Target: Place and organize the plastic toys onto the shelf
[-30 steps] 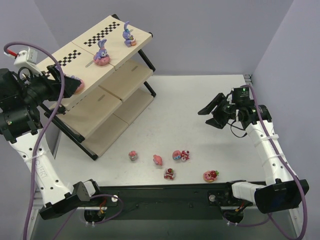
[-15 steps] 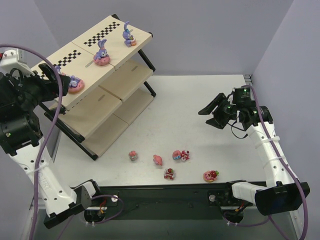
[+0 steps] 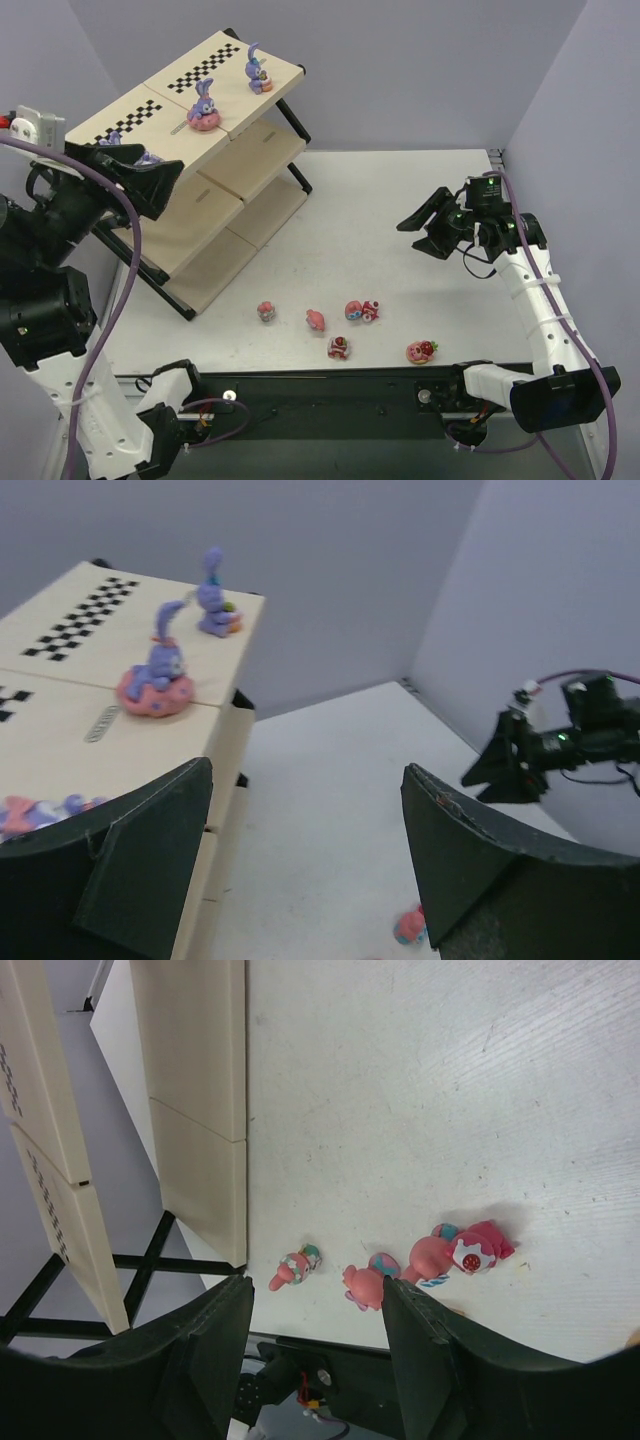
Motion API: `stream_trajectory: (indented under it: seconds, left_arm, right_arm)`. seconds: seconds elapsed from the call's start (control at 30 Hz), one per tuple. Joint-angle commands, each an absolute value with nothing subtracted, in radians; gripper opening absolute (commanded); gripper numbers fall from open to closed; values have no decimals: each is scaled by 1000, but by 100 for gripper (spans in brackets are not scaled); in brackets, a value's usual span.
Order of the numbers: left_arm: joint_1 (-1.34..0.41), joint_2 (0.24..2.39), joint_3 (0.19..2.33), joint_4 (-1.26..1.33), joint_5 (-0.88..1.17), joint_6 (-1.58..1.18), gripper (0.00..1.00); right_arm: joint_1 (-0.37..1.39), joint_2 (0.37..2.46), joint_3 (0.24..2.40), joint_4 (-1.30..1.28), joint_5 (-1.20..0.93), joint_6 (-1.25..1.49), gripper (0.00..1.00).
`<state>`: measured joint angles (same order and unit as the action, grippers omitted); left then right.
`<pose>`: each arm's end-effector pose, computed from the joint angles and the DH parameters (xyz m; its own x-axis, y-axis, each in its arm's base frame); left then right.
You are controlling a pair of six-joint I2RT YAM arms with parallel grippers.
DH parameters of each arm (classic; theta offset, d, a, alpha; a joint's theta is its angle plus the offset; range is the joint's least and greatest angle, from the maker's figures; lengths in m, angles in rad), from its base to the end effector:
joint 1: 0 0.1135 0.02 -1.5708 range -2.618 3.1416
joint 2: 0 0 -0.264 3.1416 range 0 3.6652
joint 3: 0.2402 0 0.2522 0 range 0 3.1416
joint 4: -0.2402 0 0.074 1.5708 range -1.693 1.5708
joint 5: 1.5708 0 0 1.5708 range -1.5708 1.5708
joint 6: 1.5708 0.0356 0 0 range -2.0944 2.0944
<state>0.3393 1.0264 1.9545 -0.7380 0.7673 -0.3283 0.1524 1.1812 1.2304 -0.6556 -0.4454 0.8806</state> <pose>0.0836 0.0033 0.5902 0.0386 -0.2325 -0.9718 0.4392 0.8775 -0.1925 0.2434 0.0529 0.3692 -0.7341 0.5913 -0.3338 0.1244 0.6004 0.7900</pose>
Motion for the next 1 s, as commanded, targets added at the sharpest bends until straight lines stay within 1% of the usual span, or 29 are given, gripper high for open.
stream_trajectory:
  seconds: [0.0,0.1,0.2,0.23,0.27,0.3,0.33,0.37,0.4,0.43,0.47,0.5,0.57,0.63,0.73,0.8,0.87,0.9,0.93,0.97]
  left_arm:
    - [241,1038,1833,-468,1019,-518,85]
    - [147,1032,1775,-462,999,-506,85]
    - [26,1022,1709,-443,936,-503,85]
    - [-1,1022,1697,-443,881,-493,84]
    - [-56,1025,1687,-448,849,-485,84]
    - [-154,1028,1681,-459,813,-473,83]
    - [-207,1035,1680,-488,708,-439,82]
    - [-275,1058,1680,-503,654,-420,81]
    - [-404,1071,1684,-523,585,-396,81]
    - [-481,1083,1698,-561,515,-346,79]
    - [-547,1104,1706,-575,373,-324,79]
    - [-671,1114,1709,-581,314,-289,79]
    - [-763,1135,1703,-572,171,-272,79]
    - [-869,1149,1691,-548,106,-241,79]
    - [-983,1163,1645,-499,8,-204,79]
    - [-1017,1170,1605,-479,-73,-180,79]
    - [-1042,1170,1539,-437,-92,-181,80]
    - [-1045,1172,1513,-422,-92,-189,82]
    - [-1048,1170,1484,-390,-97,-196,86]
    - [-1048,1178,1458,-377,-101,-202,87]
  right_arm:
    - [161,1150,1247,-689,-449,861,55]
    - [161,1149,1243,-689,-445,856,55]
    - [169,1146,1232,-689,-433,853,56]
    - [172,1146,1227,-689,-428,853,56]
    - [173,1141,1224,-689,-425,851,56]
    - [175,1138,1220,-690,-420,853,56]
    - [176,1138,1212,-689,-414,853,56]
    - [179,1134,1209,-690,-407,854,56]
    - [181,1131,1204,-689,-402,854,56]
    - [183,1128,1197,-689,-396,854,56]
    - [184,1123,1192,-689,-391,853,56]
    - [186,1123,1189,-689,-387,850,56]
    - [187,1121,1178,-689,-379,832,57]
    - [190,1120,1172,-689,-371,821,57]
    - [192,1109,1152,-686,-365,787,58]
    - [195,1101,1137,-689,-354,753,59]
    - [198,1091,1117,-681,-345,733,60]
    - [199,1091,1109,-678,-345,717,60]
    - [215,1089,1105,-670,-345,681,60]
    - [224,1094,1101,-667,-342,664,61]
